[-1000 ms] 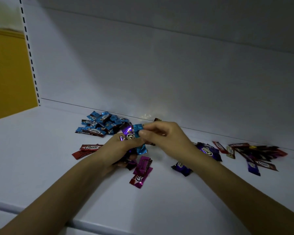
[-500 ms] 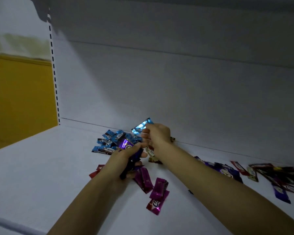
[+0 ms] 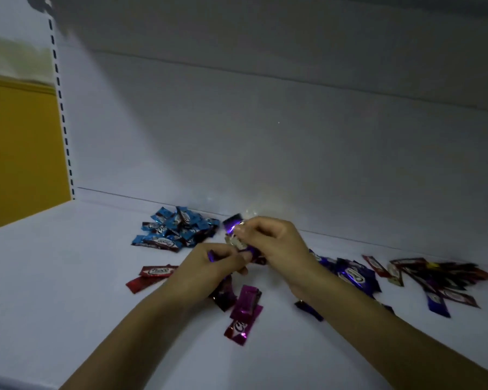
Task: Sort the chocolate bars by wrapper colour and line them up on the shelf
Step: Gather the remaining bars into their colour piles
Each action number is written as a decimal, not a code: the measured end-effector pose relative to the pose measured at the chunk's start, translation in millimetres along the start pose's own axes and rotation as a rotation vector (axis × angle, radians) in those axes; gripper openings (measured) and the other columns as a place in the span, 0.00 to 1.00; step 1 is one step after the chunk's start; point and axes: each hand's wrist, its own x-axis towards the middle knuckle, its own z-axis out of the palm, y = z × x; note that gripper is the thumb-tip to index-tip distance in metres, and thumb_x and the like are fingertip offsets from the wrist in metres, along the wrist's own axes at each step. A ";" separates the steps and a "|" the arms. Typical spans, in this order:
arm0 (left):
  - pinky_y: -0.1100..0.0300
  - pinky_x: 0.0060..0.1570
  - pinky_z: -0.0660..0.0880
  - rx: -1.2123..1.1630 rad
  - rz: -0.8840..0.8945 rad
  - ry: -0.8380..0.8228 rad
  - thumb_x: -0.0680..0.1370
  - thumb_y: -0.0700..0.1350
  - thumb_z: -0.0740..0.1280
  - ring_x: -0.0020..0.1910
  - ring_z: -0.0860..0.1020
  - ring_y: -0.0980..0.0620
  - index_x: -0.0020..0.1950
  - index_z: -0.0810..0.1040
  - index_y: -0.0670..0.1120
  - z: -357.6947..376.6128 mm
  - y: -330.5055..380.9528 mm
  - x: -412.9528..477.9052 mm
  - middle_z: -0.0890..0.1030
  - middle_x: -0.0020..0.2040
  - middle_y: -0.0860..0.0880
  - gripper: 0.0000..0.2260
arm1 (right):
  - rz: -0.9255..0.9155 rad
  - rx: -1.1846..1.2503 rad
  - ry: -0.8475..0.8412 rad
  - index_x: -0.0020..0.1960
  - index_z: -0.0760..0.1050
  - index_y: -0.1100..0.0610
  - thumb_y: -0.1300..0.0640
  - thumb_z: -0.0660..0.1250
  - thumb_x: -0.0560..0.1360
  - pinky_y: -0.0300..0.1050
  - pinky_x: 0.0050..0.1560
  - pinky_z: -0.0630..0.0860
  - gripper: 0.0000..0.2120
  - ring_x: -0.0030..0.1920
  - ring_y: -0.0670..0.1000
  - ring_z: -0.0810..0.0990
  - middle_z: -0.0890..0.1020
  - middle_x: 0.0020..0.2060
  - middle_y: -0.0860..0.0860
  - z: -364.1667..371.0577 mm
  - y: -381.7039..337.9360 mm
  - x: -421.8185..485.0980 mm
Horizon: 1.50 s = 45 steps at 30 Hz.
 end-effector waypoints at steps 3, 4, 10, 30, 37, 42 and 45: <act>0.69 0.26 0.71 -0.085 -0.003 0.097 0.65 0.65 0.66 0.26 0.74 0.59 0.32 0.83 0.51 4.6 0.1 0.3 0.78 0.28 0.53 0.18 | -0.018 -0.110 0.174 0.47 0.80 0.59 0.59 0.65 0.77 0.33 0.37 0.76 0.06 0.40 0.47 0.83 0.85 0.38 0.51 -41.3 8.4 -18.9; 0.67 0.23 0.70 -0.184 -0.047 0.122 0.62 0.65 0.67 0.25 0.74 0.58 0.30 0.82 0.51 2.6 0.5 0.8 0.77 0.27 0.53 0.18 | -0.040 -0.218 0.232 0.48 0.80 0.57 0.58 0.63 0.78 0.34 0.39 0.77 0.07 0.41 0.48 0.83 0.85 0.39 0.51 -57.6 15.5 -25.5; 0.65 0.17 0.63 -0.532 -0.256 0.115 0.49 0.68 0.78 0.21 0.71 0.55 0.38 0.85 0.50 -11.6 -19.4 19.3 0.79 0.31 0.53 0.28 | -0.106 -0.981 0.471 0.53 0.81 0.53 0.56 0.65 0.78 0.50 0.50 0.76 0.08 0.46 0.51 0.79 0.84 0.45 0.50 -129.7 52.6 -38.8; 0.54 0.43 0.82 -1.040 -0.284 0.046 0.72 0.60 0.67 0.50 0.83 0.45 0.57 0.81 0.40 7.2 2.3 0.5 0.83 0.55 0.41 0.26 | -0.324 -0.882 -0.115 0.68 0.66 0.42 0.38 0.65 0.73 0.42 0.46 0.75 0.26 0.45 0.40 0.74 0.77 0.57 0.41 -1.0 14.0 -11.8; 0.56 0.38 0.80 -1.131 -0.215 0.182 0.68 0.46 0.72 0.45 0.84 0.49 0.60 0.79 0.41 -1.1 1.3 3.6 0.83 0.53 0.42 0.21 | -0.196 -0.646 -0.183 0.55 0.79 0.48 0.49 0.74 0.69 0.47 0.49 0.78 0.15 0.48 0.45 0.80 0.83 0.49 0.46 11.1 7.7 38.6; 0.55 0.37 0.81 -1.089 -0.319 0.218 0.64 0.36 0.71 0.50 0.83 0.41 0.57 0.78 0.35 -1.9 -2.6 11.9 0.83 0.53 0.36 0.21 | -0.147 -0.589 -0.141 0.55 0.80 0.50 0.53 0.73 0.71 0.37 0.43 0.75 0.13 0.41 0.39 0.79 0.81 0.43 0.41 3.8 24.3 50.0; 0.57 0.32 0.80 -1.051 -0.370 0.262 0.74 0.40 0.68 0.47 0.84 0.41 0.56 0.78 0.36 -1.4 -2.6 11.1 0.84 0.48 0.37 0.13 | -0.136 -0.538 -0.181 0.53 0.81 0.51 0.55 0.72 0.72 0.38 0.43 0.73 0.09 0.39 0.39 0.78 0.80 0.40 0.40 4.4 27.5 48.7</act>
